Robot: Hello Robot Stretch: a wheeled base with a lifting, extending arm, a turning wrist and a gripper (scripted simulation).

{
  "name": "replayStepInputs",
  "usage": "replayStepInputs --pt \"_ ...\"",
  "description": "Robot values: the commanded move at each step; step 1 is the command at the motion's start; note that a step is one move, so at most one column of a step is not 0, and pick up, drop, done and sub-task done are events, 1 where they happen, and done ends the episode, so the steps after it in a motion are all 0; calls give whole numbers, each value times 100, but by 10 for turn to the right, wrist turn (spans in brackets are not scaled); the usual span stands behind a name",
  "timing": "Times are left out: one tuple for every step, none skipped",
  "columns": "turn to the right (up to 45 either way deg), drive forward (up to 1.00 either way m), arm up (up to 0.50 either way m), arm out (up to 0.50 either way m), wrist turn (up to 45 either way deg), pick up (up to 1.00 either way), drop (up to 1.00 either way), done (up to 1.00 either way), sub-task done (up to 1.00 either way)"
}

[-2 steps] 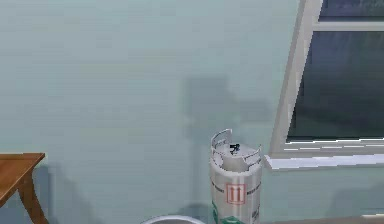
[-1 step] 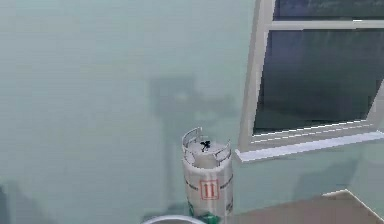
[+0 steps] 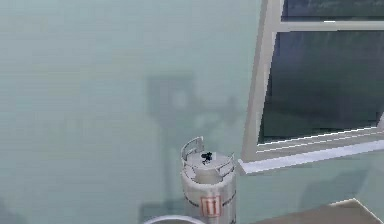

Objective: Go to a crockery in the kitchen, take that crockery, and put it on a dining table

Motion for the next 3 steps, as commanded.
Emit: replayStepInputs --pt "-240 0 0 0 0 0 0 0 0" --pt "180 0 0 0 0 0 0 0 0" --pt "-60 0 0 0 0 0 0 0 0"
